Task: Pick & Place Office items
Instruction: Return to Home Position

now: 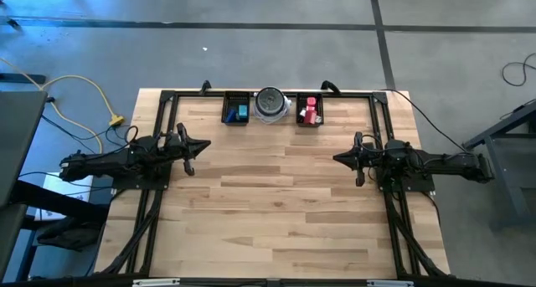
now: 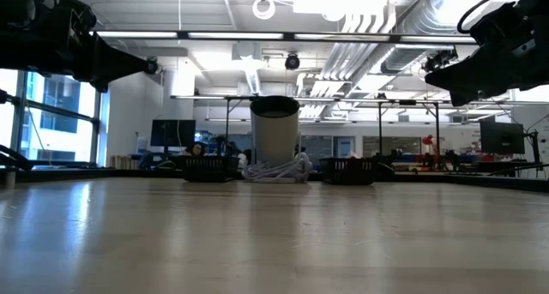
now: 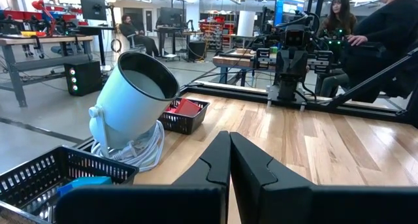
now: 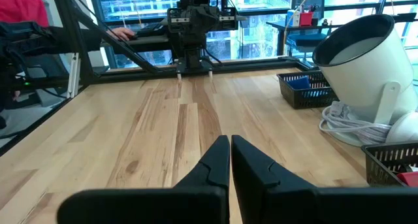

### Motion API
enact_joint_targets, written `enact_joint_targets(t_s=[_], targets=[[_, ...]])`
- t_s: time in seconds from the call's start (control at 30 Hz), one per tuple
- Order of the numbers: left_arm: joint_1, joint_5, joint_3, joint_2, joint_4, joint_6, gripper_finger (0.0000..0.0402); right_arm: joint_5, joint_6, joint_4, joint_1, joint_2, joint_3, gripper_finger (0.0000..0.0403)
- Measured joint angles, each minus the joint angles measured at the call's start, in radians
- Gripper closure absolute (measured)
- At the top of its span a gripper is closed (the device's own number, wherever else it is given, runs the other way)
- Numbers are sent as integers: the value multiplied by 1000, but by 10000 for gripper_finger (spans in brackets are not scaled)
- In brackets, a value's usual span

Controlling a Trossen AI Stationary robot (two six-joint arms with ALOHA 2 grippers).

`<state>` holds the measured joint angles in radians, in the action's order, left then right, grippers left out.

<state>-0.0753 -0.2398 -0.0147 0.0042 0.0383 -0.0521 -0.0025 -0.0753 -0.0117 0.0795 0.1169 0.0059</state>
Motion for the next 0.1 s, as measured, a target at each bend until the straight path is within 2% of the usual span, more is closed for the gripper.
enact_joint_targets(t_s=[0.1], targets=[[0, 0, 0, 0, 0, 0, 401, 0, 0, 0, 0, 0, 0, 400]])
